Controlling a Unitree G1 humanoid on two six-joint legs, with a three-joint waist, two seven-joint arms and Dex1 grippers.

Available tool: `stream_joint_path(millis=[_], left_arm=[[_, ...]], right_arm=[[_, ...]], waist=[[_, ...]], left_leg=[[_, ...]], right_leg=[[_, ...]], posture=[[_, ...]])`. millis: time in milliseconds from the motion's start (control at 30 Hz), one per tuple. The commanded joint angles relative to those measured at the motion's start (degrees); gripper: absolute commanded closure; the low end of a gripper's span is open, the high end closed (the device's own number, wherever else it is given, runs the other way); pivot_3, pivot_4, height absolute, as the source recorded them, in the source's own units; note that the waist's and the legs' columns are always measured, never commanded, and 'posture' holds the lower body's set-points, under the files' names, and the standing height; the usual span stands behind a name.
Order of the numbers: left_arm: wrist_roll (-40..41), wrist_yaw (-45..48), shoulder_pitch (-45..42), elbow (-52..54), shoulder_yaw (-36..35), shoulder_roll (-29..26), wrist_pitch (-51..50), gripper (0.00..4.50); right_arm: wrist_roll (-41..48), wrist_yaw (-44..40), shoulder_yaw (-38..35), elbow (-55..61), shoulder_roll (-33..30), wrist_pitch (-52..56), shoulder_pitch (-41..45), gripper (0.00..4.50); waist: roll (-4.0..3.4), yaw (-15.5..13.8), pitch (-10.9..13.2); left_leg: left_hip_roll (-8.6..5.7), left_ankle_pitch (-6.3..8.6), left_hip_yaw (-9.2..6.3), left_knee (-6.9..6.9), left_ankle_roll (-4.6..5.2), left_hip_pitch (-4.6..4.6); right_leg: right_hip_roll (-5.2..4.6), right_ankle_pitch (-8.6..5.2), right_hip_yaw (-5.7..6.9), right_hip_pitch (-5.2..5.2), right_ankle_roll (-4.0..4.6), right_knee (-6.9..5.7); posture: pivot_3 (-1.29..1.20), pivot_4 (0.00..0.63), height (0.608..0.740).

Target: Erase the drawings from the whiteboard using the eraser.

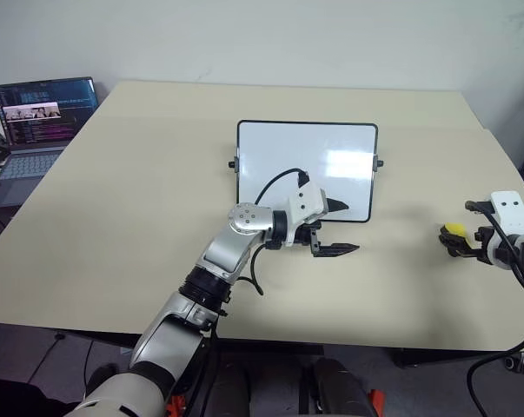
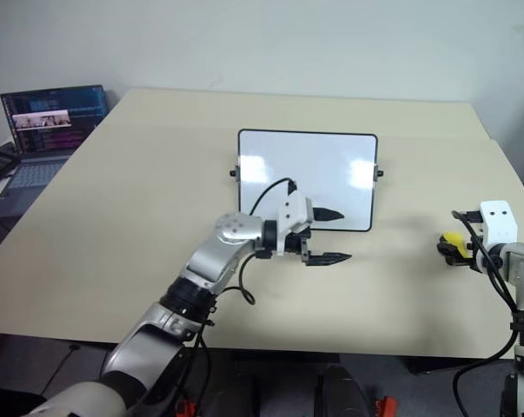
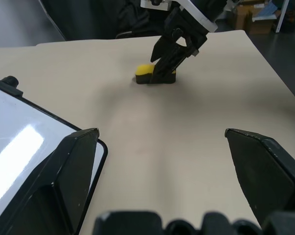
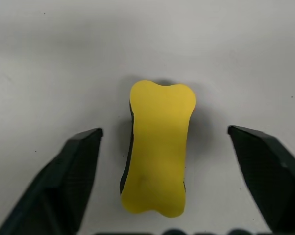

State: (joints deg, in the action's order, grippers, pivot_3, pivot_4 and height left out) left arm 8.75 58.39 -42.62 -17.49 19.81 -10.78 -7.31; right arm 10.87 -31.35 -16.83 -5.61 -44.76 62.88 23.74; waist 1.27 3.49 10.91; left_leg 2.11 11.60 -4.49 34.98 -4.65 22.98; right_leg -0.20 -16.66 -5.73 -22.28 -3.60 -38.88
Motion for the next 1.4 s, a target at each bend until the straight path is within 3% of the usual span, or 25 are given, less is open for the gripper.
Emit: stream_joint_path(millis=[33,133,233,433,567,733,933,1100,1400], left_arm=[[1.0,0.4,-0.4,3.2,-1.4,-0.2,-0.1,0.0],[3.3,-0.7,-0.5,5.1,-4.5,-1.2,-2.6,0.0],[5.8,-3.4,0.2,8.3,-9.6,-2.9,-5.8,0.0],[2.2,-24.9,1.0,7.4,-25.0,-6.0,1.9,0.0],[0.2,-32.2,4.5,7.5,-29.9,-9.7,3.1,0.0],[-1.1,-38.2,7.7,5.6,-32.8,-11.1,3.4,0.0],[-3.8,-43.8,9.5,-6.6,-33.0,-10.7,6.0,0.0],[-2.9,-42.8,8.1,-16.7,-32.9,-9.8,10.4,0.0],[-1.5,-39.9,7.1,-24.5,-33.0,-8.3,16.3,0.0]], right_arm=[[1.5,-0.2,-2.0,2.8,-2.3,0.4,1.6,0.04],[2.5,0.8,-3.3,5.5,-3.1,0.8,4.2,0.04],[3.4,4.6,-4.7,7.0,0.4,-2.1,8.9,0.04],[-2.2,13.0,0.8,-4.0,13.5,-27.8,12.6,0.04],[-0.4,17.8,-3.1,-15.6,19.9,-41.6,14.5,0.04],[-0.6,18.3,-1.8,-22.7,23.1,-51.9,13.7,0.04],[-1.2,21.1,-1.0,-26.9,26.8,-60.7,12.8,0.04],[-2.5,25.5,0.2,-27.3,29.6,-64.4,13.8,0.04],[-4.0,32.3,1.3,-28.4,32.8,-65.7,14.6,0.04]], waist=[[0.0,0.0,0.0],[-0.02,0.2,0.0],[-0.04,0.7,0.0],[0.05,1.5,0.0],[0.03,1.1,0.0],[0.04,0.3,0.0],[0.03,0.0,0.0],[0.03,0.0,0.0],[0.03,0.0,0.0]], left_leg=[[0.0,0.0,0.0,0.0,0.0,0.0],[0.0,0.0,0.0,0.0,0.0,0.0],[0.0,0.0,0.0,0.0,0.0,-0.02],[0.05,0.0,-0.04,0.0,0.0,-0.07],[-0.04,0.0,-0.03,-0.05,-0.01,0.0],[-0.39,0.0,-0.08,-0.1,-0.01,0.1],[-0.42,0.0,-0.09,-0.08,-0.01,-0.03],[-0.42,0.0,-0.09,-0.09,-0.01,0.01],[-0.42,0.0,-0.09,-0.1,-0.01,0.01]], right_leg=[[0.0,0.0,0.0,0.0,0.0,0.0],[0.0,0.0,-0.01,-0.01,0.0,0.0],[0.0,0.0,-0.01,-0.01,0.0,-0.04],[0.03,0.0,0.02,0.04,-0.01,-0.03],[-0.1,0.15,0.03,-0.01,0.24,-0.03],[-0.48,0.08,0.15,-0.02,0.13,0.04],[-0.51,0.07,0.17,0.06,0.12,-0.09],[-0.51,0.07,0.17,0.02,0.12,-0.08],[-0.51,0.08,0.18,0.02,0.12,-0.09]], posture=[[0.0,0.15,0.74],[0.0,0.15,0.74],[0.0,0.15,0.74],[0.0,0.15,0.74],[0.0,0.15,0.74],[0.0,0.15,0.74],[0.0,0.15,0.74],[0.0,0.15,0.74],[0.0,0.15,0.74]])
